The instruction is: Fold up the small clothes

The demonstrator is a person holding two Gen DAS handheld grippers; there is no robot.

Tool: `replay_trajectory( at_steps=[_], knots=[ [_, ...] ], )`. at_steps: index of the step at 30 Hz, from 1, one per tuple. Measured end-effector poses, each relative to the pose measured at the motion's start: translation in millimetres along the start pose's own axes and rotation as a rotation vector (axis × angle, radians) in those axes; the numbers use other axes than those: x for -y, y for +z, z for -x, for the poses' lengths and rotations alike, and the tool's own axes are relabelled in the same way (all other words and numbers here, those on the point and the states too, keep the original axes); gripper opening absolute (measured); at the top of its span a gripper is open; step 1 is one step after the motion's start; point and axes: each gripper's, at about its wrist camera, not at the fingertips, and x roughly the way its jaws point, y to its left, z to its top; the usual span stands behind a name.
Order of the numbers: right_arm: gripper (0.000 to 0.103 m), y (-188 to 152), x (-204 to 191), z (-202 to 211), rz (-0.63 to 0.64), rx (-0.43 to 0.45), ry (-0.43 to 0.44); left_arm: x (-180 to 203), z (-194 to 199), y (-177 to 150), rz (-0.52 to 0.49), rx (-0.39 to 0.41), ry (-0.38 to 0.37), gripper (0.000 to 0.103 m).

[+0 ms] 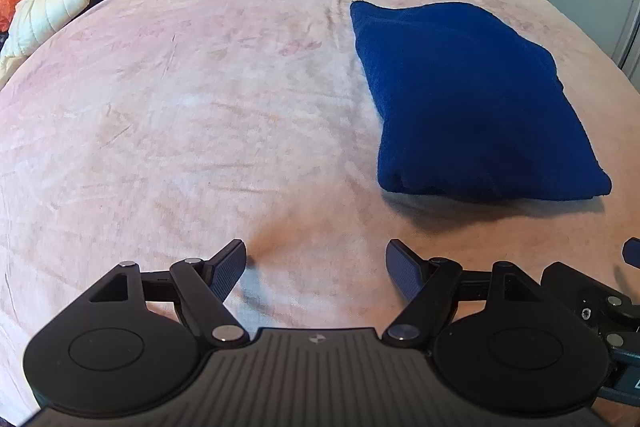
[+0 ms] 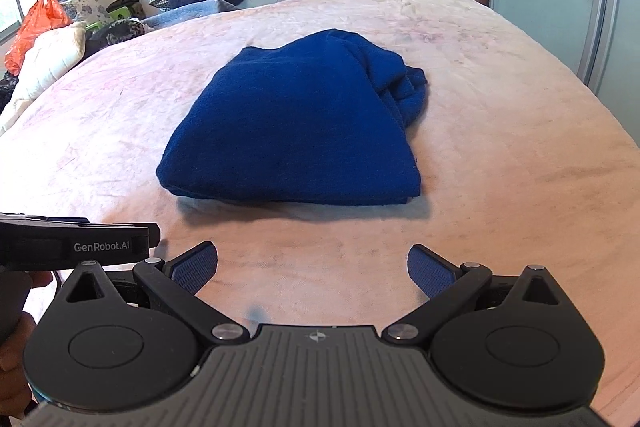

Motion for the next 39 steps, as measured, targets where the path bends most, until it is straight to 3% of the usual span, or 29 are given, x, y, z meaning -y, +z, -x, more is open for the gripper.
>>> replay_trajectory(
  at_steps=[39],
  knots=[
    [0.102, -0.7, 4.3, -2.3, 0.008, -0.017, -0.001, 2.6, -1.1, -1.9, -0.012, -0.005, 0.012, 0.077]
  ],
)
